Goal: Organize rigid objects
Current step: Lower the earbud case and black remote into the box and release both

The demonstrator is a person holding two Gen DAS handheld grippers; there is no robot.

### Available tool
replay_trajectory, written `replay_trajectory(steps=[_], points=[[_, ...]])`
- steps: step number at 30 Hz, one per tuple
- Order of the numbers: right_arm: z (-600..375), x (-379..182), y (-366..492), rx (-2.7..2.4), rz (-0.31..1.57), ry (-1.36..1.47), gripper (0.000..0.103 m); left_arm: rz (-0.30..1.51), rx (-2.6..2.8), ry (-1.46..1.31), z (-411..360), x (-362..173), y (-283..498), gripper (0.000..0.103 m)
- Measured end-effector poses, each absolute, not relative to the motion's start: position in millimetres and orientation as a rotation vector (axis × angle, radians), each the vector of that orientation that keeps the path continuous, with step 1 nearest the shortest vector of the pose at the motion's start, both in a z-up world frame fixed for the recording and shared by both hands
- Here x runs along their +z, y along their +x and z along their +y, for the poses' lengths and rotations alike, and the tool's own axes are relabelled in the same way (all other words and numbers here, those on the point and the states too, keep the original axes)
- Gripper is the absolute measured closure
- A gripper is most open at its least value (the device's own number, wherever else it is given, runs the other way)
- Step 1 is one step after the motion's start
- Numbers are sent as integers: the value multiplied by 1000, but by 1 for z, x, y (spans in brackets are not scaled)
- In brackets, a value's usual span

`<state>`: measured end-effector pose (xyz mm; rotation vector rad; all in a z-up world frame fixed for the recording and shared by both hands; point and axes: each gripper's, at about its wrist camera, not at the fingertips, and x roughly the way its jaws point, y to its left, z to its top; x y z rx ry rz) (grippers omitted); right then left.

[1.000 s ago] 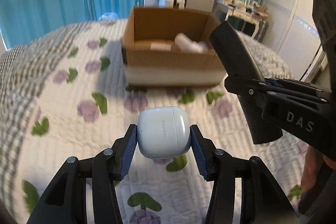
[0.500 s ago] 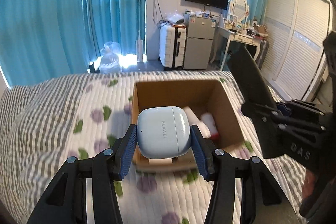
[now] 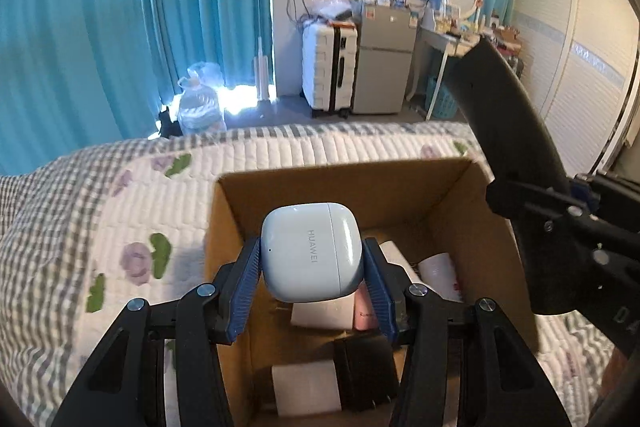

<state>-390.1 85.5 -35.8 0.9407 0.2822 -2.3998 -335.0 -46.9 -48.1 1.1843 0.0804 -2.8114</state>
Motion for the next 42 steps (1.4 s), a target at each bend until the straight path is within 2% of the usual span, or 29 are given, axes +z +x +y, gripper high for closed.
replay_trajectory(steps=[11,13,14,17,19,26,32,34,36,42], points=[[95,-80,-417,-2370,250,1016,85,49,-2770,1311,-42,-71,-362,49],[98,-82,-419,-2370,240,1020,85,59,-2719,1372,-42,-75,-366,39],[99,-82,-418,-2367,234,1025,85,66,-2702,1378,-42,-75,-366,39],[100,-81,-415,-2364,237,1039,84,86,-2722,1310,-42,-65,-357,38],[99,-82,-415,-2355,248,1056,84,86,-2730,1276,-41,-57,-351,31],[80,-105,-423,-2281,326,1206,84,-15,-2784,1093,-49,-29,-321,29],[75,-109,-417,-2346,333,1181,84,30,-2774,1051,-65,-28,-312,29],[75,-104,-413,-2374,329,1151,78,30,-2772,1041,-67,-28,-309,29],[78,-92,-409,-2411,308,1124,63,33,-2776,1031,-66,-23,-305,29],[99,-38,-382,-2488,209,1026,63,11,-2825,894,-58,26,-266,29]])
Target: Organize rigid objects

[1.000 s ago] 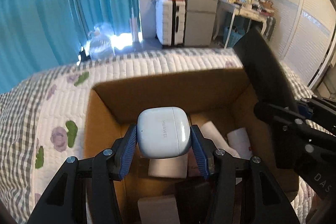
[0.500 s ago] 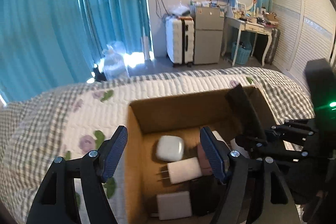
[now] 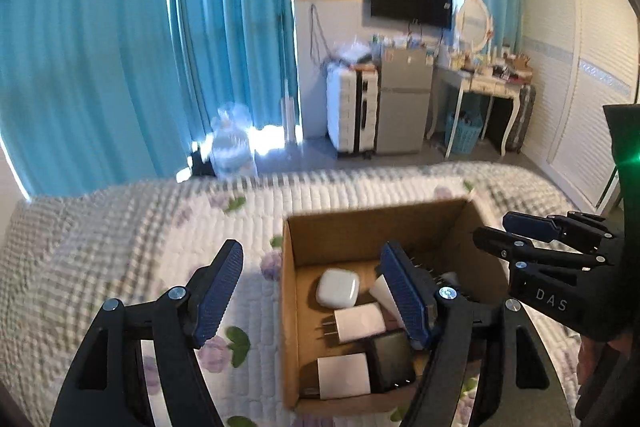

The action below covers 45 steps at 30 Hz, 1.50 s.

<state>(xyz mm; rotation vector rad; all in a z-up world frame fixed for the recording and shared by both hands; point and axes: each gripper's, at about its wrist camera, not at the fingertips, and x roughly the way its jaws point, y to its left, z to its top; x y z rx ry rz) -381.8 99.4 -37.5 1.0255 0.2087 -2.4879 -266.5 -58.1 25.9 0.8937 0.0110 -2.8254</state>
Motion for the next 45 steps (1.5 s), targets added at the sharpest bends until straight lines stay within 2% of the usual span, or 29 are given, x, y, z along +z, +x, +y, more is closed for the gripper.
replay_trajectory(steps=[8,10,12,14,15,17,24,28,32,39,45], points=[[124,55,-300,-2570,214,808,62,-45,-2920,602,-34,119,-182,25],[130,78,-272,-2594,215,741,53,-33,-2942,525,-30,137,-159,25],[137,94,-245,-2629,208,669,27,-23,-2952,434,-27,153,-133,24],[144,109,-215,-2678,194,557,12,-12,-2958,353,-25,162,-111,22],[146,113,-204,-2700,195,511,5,-14,-2966,321,-24,165,-100,22],[152,120,-178,-2741,194,414,0,-9,-2962,274,-24,168,-83,22],[168,111,-133,-2766,88,286,0,-23,-2941,183,-22,151,-42,20],[175,78,-129,-2751,52,266,0,-61,-2925,207,-18,110,-41,20],[175,36,-129,-2799,74,221,0,-14,-2897,305,-23,64,-58,20],[169,-34,-150,-2785,125,352,0,-15,-2901,382,-25,1,-75,20],[170,-47,-159,-2774,95,412,0,-8,-2888,443,-25,-17,-79,20]])
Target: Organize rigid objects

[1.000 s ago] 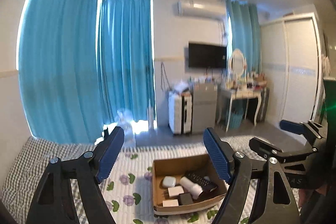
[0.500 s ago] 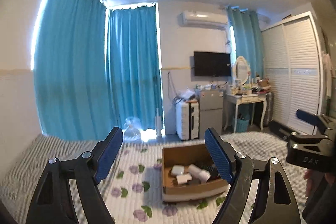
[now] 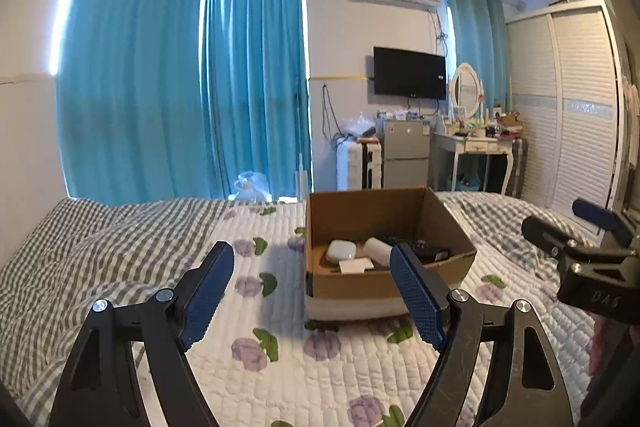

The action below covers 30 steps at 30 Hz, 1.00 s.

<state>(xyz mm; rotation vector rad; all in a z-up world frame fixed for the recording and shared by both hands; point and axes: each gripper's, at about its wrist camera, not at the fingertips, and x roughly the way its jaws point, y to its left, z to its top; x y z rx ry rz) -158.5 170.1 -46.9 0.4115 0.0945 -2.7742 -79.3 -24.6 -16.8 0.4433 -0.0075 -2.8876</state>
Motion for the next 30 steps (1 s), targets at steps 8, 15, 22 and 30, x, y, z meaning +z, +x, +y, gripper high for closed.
replay_trajectory(steps=[8,15,22,30], points=[[167,-47,-154,-2782,116,403,0,0,-2890,441,-23,-21,-74,20],[166,-48,-155,-2783,123,419,0,21,-2897,462,-24,-21,-76,20],[162,-50,-152,-2777,154,412,0,27,-2903,477,-24,-21,-76,20],[163,-49,-151,-2790,145,406,0,0,-2919,476,-19,-21,-75,20]])
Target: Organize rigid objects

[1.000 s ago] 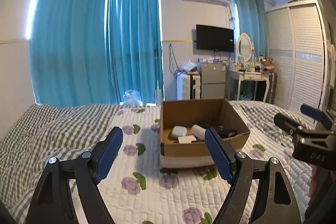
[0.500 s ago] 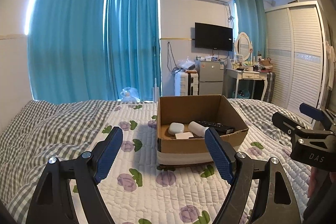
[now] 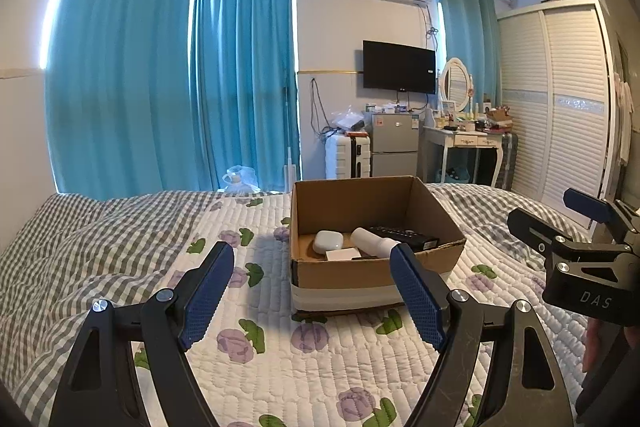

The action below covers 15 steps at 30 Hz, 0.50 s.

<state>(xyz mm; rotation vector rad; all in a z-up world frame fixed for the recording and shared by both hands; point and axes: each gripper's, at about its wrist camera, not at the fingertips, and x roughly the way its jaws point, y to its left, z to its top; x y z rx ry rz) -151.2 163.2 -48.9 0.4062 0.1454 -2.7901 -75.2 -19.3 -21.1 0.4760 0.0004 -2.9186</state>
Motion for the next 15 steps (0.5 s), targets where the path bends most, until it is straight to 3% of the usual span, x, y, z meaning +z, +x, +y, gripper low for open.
replay_trajectory(steps=[15], points=[[164,-52,-152,-2797,164,408,0,13,-2901,493,-23,-23,-75,20]])
